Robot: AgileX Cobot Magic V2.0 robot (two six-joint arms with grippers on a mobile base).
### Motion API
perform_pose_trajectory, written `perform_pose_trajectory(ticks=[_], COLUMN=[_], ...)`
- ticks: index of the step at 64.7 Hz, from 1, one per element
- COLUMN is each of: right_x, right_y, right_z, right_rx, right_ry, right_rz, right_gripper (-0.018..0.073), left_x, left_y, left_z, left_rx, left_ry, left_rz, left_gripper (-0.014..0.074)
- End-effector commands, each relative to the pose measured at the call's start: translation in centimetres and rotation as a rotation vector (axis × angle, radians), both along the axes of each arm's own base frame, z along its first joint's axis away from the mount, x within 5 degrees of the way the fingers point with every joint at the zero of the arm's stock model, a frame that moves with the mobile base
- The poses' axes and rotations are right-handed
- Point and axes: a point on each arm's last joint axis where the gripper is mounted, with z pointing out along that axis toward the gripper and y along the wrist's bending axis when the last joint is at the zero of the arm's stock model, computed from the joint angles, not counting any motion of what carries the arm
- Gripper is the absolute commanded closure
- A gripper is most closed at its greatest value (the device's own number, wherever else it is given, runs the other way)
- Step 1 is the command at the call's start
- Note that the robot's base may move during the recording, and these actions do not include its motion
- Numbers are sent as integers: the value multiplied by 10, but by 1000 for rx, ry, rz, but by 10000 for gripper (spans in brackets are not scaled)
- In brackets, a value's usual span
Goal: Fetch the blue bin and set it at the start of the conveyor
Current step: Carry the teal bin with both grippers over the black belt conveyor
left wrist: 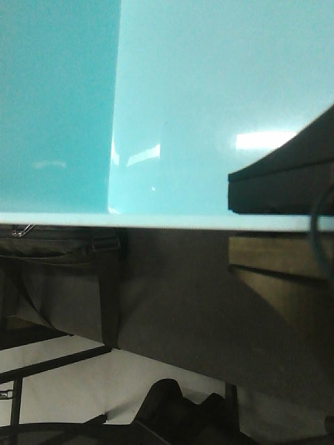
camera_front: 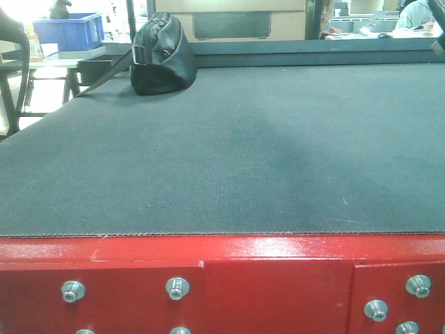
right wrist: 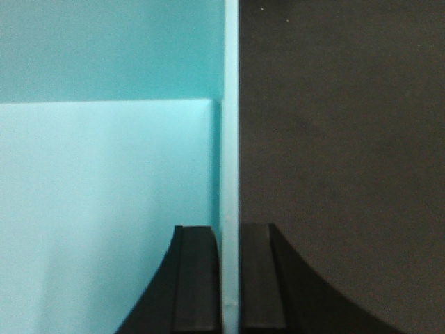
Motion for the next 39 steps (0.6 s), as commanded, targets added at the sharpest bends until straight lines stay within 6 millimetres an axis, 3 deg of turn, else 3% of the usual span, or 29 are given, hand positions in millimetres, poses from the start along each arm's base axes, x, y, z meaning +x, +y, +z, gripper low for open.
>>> perform_pose_trajectory(ticks=[1,39], right_x=[-5,-4], right_y=[-8,-7], right_z=[10,11], right_rx=[-29,-27], right_ry=[-46,-57], right_rz=[-22,-19], right_gripper=[724,724], left_x=[-4,-4], left_y=[8,7], left_z=[11,10], left_rx=[33,24], left_ry=[-60,-55], left_rz=[30,25], left_gripper=[708,708])
